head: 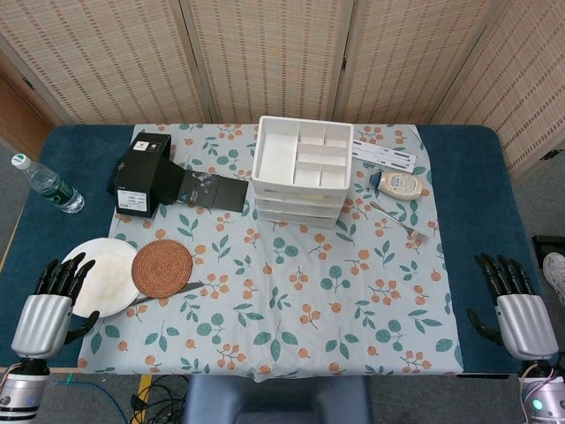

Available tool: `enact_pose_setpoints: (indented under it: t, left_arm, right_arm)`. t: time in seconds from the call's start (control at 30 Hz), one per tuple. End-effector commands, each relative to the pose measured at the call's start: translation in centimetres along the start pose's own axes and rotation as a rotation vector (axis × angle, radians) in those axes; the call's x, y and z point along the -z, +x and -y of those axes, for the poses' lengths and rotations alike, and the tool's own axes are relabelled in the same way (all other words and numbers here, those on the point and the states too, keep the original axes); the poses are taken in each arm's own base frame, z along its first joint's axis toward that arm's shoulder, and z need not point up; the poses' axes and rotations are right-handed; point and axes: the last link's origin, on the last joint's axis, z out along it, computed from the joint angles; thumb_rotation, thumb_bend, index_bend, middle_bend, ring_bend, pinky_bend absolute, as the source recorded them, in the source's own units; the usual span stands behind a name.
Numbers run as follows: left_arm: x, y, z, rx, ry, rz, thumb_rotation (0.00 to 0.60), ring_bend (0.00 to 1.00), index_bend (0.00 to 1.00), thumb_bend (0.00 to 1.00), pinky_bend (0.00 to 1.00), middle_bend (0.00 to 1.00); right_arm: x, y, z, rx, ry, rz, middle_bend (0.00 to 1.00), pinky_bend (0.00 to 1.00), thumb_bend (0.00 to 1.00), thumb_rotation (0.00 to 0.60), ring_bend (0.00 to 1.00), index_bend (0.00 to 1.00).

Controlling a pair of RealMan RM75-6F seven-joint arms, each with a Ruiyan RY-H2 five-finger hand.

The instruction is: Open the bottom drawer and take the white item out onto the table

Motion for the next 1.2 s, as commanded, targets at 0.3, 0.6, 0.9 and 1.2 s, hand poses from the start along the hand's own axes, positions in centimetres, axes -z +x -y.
enact_pose_setpoints:
  t: [0.3, 0.6, 0.9, 1.2]
  left_arm:
    - [0.2, -0.1, 0.1, 0.001, 0.003, 0.002, 0.600, 0.10, 0.10, 0.25, 0.06, 0.07]
    - [0.2, -0.2, 0.3, 0.003, 0.006, 0.005, 0.600, 0.10, 0.10, 0.25, 0.06, 0.07]
    - [0.4, -0.2, 0.6, 0.006, 0.012, 0.009, 0.600, 0.10, 0.10, 0.25, 0.06, 0.07]
    - [0.5, -0.2, 0.9, 0.007, 0.021, 0.009, 0.600, 0.10, 0.10, 0.25, 0.06, 0.07]
  right_arm:
    - [-0.1, -0.1, 0.2, -0.013, 0.005, 0.013, 0.07, 0.00, 0.34, 0.600, 0.00, 0.00]
    - [-1.2, -0.3, 1.0, -0.034, 0.033, 0.035, 0.09, 0.00, 0.34, 0.600, 0.01, 0.00]
    - [-3.6, -1.3, 2.9, -0.155, 0.082, 0.119, 0.21, 0.36, 0.34, 0.600, 0.22, 0.00]
    - [-6.4, -3.1, 5.6, -0.466, 0.093, 0.343, 0.42, 0.85, 0.35, 0.600, 0.59, 0.03]
